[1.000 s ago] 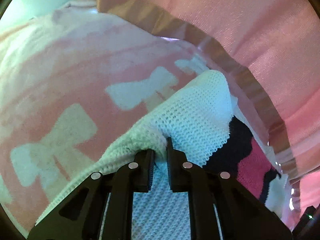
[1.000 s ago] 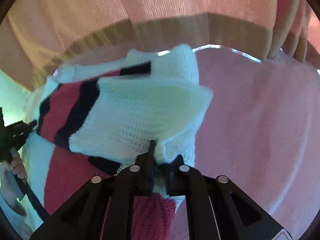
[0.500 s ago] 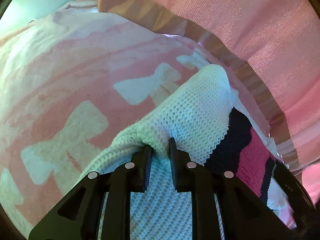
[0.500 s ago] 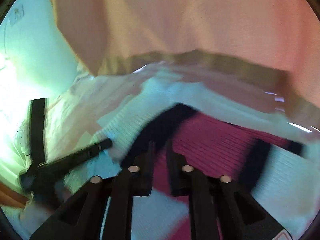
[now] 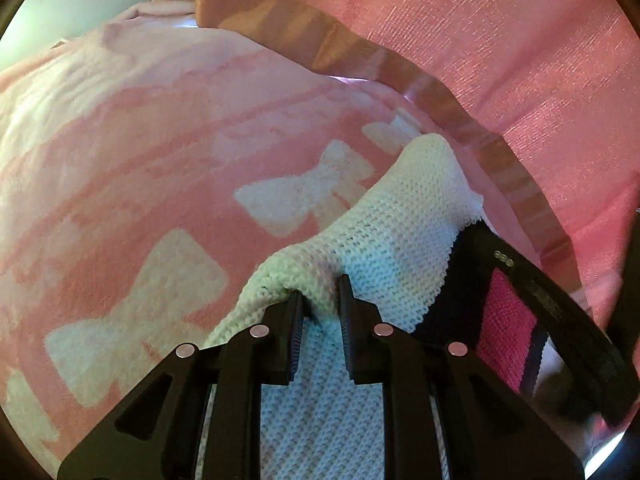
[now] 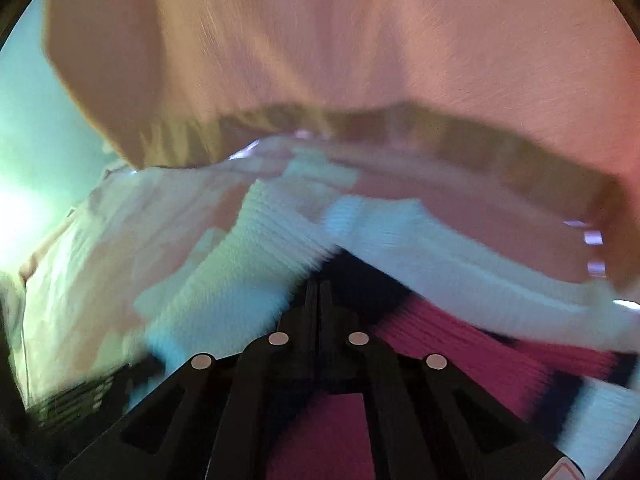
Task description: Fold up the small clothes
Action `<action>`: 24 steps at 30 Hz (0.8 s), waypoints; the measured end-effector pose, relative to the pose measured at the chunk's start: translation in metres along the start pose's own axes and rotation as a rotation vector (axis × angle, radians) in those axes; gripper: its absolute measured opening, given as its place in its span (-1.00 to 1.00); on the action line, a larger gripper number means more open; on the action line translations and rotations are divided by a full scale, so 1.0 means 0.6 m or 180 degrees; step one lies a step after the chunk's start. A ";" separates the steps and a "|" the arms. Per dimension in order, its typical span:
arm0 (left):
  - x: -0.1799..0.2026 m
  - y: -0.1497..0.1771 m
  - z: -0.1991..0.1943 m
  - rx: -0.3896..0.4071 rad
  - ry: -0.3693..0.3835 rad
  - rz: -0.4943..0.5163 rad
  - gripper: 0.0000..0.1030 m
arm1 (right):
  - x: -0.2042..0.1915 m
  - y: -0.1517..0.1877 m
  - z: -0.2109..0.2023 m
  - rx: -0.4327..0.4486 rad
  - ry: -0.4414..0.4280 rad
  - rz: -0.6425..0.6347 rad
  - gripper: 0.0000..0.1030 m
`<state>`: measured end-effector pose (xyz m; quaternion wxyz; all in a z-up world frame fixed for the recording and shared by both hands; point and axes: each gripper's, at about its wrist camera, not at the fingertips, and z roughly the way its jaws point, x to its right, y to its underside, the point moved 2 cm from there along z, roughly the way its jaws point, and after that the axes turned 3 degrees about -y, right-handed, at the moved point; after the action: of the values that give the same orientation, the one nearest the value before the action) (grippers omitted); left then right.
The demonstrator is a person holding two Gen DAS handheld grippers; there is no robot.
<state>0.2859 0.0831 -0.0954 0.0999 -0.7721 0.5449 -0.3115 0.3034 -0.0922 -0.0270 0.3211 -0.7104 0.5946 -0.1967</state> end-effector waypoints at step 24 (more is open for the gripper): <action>0.002 0.000 -0.033 0.0411 -0.0216 -0.0040 -0.67 | 0.288 0.176 -0.296 0.0553 0.0326 0.0788 -0.86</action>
<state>0.2746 0.0859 -0.0793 0.1660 -0.7776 0.5151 -0.3202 0.1475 -0.3086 0.0094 0.3724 -0.5903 0.6738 -0.2423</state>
